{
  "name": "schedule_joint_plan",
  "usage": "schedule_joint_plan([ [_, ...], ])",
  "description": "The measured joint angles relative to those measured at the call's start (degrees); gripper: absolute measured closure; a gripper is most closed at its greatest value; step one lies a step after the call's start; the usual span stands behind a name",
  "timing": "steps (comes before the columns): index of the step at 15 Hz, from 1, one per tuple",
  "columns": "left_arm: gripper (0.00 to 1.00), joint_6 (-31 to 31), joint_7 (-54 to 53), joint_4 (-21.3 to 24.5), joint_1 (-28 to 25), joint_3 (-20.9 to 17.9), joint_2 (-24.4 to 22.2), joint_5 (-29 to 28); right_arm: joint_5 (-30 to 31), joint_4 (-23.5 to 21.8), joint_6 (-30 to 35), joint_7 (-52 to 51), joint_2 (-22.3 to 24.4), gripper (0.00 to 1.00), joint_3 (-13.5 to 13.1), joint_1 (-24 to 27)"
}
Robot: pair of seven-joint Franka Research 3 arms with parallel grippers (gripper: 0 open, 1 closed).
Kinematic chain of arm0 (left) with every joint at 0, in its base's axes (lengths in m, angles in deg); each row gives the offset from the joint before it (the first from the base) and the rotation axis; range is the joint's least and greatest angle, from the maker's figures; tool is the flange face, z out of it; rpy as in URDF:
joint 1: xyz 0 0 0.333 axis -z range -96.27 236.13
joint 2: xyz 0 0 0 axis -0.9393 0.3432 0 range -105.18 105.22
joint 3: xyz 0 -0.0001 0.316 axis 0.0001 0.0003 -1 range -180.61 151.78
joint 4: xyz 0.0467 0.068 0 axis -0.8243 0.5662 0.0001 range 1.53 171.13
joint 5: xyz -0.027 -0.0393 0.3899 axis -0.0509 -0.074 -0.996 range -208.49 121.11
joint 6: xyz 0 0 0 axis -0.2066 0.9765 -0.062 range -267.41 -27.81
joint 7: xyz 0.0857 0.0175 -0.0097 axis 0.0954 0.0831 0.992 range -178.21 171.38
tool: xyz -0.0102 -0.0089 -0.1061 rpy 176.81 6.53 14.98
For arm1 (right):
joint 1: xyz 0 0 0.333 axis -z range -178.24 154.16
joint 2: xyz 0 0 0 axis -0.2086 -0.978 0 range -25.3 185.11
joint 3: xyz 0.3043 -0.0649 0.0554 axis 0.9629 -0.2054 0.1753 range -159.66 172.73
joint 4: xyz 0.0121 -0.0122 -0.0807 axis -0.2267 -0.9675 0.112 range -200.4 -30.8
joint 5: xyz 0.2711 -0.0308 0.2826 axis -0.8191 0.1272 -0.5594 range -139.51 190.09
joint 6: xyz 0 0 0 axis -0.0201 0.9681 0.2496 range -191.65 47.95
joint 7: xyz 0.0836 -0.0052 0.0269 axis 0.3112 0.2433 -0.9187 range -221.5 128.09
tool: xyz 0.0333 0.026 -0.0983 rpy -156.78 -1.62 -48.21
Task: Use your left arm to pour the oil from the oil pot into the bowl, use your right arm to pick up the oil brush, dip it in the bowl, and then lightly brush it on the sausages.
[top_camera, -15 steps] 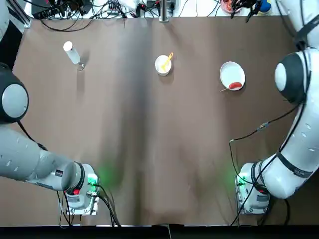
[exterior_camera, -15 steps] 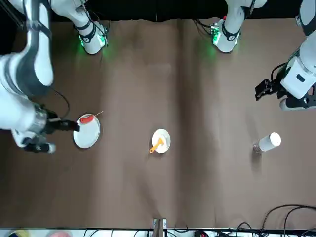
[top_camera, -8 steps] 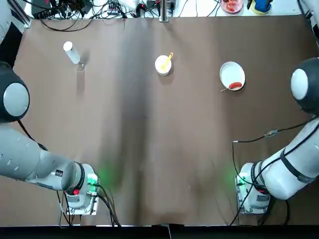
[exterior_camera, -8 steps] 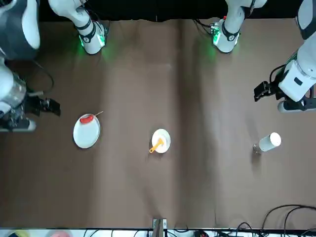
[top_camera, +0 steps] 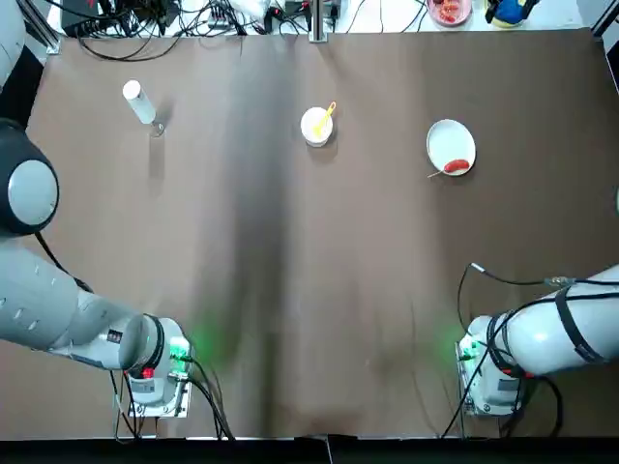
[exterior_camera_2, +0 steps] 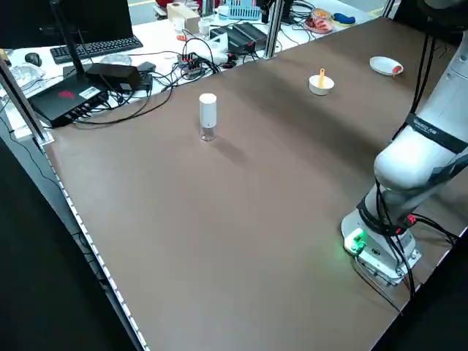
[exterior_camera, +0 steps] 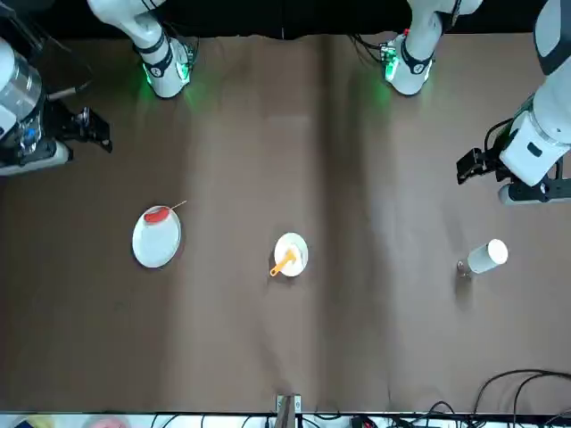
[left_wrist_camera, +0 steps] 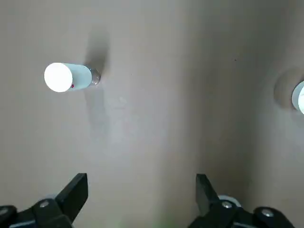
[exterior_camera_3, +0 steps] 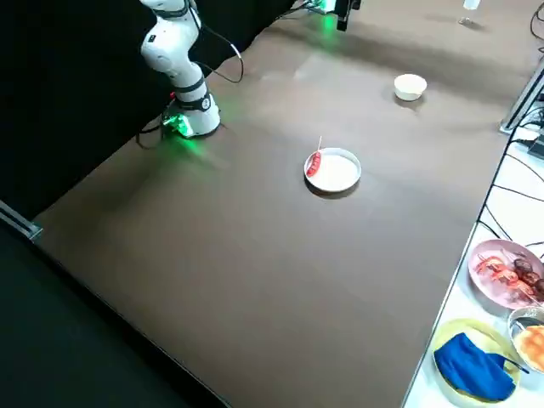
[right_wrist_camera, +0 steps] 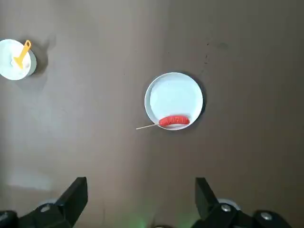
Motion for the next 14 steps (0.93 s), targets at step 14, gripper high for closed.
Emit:
schedule_joint_plan([
  [14, 0.0, 0.0, -0.94, -0.27, 0.87, 0.41, -0.03, 0.24, 0.92, -10.59, -4.47, 0.05, 6.69, 0.0, 7.45, 8.39],
])
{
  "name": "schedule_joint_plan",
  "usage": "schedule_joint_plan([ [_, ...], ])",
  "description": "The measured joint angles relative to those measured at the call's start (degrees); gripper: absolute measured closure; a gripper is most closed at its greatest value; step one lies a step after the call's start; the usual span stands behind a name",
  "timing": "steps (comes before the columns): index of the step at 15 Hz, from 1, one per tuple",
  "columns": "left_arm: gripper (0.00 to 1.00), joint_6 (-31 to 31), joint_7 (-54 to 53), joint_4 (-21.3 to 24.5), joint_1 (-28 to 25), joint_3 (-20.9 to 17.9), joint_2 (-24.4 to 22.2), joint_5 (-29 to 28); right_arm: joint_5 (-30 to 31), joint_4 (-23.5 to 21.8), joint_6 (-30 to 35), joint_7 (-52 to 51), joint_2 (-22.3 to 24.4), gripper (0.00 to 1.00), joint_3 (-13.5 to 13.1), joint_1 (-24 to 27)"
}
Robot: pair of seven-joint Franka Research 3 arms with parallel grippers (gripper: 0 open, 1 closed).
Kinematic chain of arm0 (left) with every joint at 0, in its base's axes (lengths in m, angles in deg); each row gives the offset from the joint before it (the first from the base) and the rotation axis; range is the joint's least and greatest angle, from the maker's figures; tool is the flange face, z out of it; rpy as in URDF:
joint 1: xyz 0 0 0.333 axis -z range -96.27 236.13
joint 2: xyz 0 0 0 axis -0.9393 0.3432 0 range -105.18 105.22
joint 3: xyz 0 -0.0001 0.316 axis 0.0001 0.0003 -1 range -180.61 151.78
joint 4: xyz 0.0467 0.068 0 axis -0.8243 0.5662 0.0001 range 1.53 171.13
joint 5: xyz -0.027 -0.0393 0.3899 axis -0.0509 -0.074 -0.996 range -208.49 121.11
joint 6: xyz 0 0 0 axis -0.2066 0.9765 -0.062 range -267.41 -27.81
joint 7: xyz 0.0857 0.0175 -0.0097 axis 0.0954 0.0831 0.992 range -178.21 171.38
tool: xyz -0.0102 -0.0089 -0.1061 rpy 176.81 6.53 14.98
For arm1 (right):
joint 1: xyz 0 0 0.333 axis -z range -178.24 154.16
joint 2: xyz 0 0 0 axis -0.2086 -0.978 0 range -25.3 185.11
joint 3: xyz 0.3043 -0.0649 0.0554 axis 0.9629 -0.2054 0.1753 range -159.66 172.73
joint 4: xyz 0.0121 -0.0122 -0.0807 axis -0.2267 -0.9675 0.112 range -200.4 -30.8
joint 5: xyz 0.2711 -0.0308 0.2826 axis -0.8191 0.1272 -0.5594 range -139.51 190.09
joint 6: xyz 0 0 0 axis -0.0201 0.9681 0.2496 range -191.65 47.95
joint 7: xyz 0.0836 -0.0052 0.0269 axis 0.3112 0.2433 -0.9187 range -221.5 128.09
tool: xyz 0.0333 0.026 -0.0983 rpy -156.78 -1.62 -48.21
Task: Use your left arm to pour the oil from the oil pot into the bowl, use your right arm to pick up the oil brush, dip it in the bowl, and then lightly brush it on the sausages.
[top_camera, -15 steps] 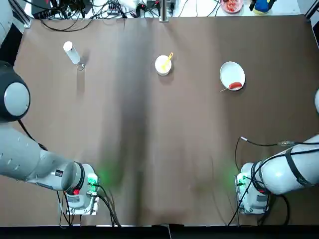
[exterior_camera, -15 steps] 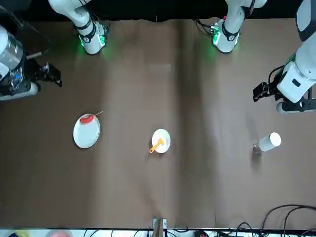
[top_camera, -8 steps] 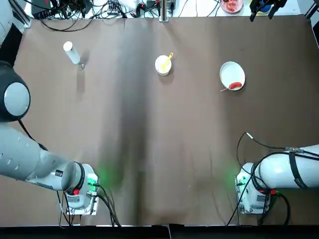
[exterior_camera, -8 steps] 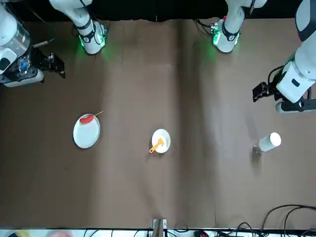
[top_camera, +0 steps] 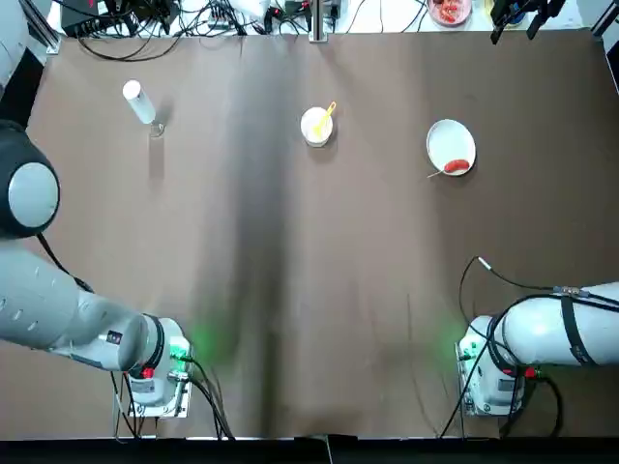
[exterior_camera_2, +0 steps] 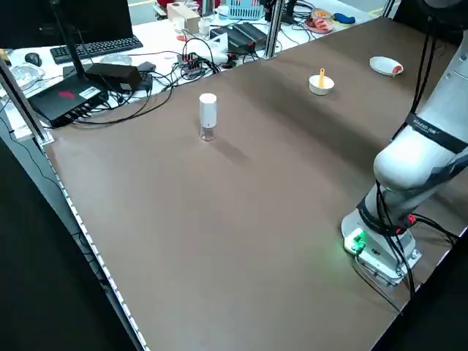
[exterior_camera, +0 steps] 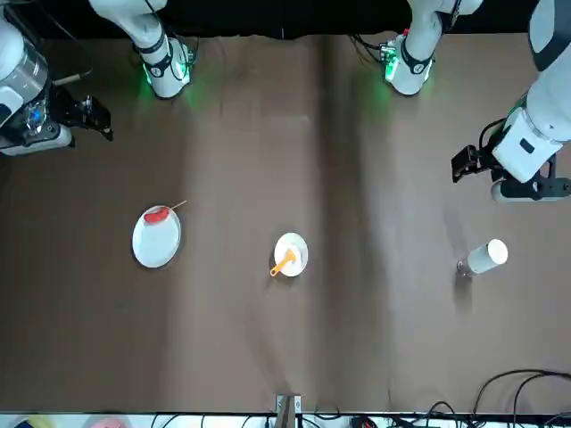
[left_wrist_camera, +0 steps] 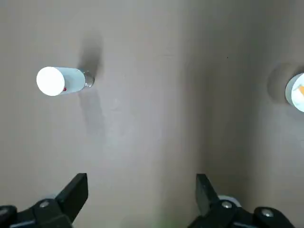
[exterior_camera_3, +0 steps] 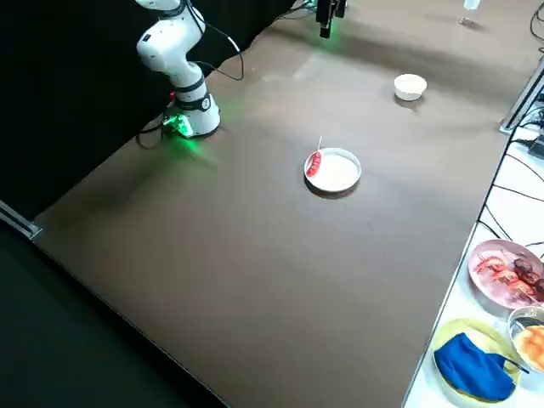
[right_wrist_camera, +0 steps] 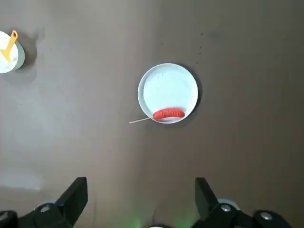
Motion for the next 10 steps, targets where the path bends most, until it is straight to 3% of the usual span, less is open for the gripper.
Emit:
schedule_joint_plan([
  [10, 0.0, 0.0, 0.0, 0.07, -0.01, -0.02, 0.71, 0.0, 0.01, 0.09, 2.49, 0.05, 0.36, 0.0, 0.0, 0.92],
])
